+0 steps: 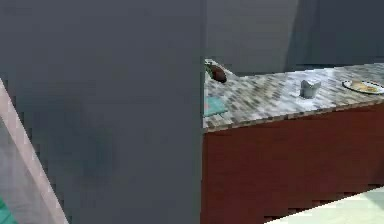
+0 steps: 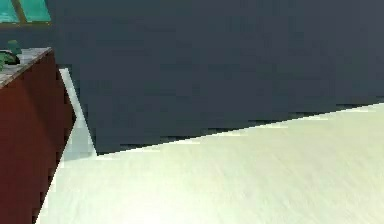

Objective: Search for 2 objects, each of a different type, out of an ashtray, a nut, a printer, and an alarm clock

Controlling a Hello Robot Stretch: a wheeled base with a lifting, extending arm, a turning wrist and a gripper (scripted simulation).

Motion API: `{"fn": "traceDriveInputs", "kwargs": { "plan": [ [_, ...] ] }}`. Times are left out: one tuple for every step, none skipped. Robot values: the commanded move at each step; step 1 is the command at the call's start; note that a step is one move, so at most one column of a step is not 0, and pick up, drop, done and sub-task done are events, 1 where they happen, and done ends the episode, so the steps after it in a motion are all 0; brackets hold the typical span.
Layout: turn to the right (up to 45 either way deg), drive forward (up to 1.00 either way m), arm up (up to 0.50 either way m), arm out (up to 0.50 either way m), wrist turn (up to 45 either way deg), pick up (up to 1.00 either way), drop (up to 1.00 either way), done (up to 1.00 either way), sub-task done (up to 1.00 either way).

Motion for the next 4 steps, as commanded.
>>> {"fn": "traceDriveInputs", "kwargs": {
  "plan": [
    [45.0, 0.00, 0.00, 0.00, 0.0, 0.00, 0.00, 0.00, 0.00],
    [45.0, 0.00, 0.00, 0.00, 0.0, 0.00, 0.00, 0.00, 0.00],
    [45.0, 0.00, 0.00, 0.00, 0.0, 0.00, 0.00, 0.00, 0.00],
    [27.0, 0.00, 0.00, 0.00, 0.0, 0.00, 0.00, 0.00, 0.00]
  ]
}}
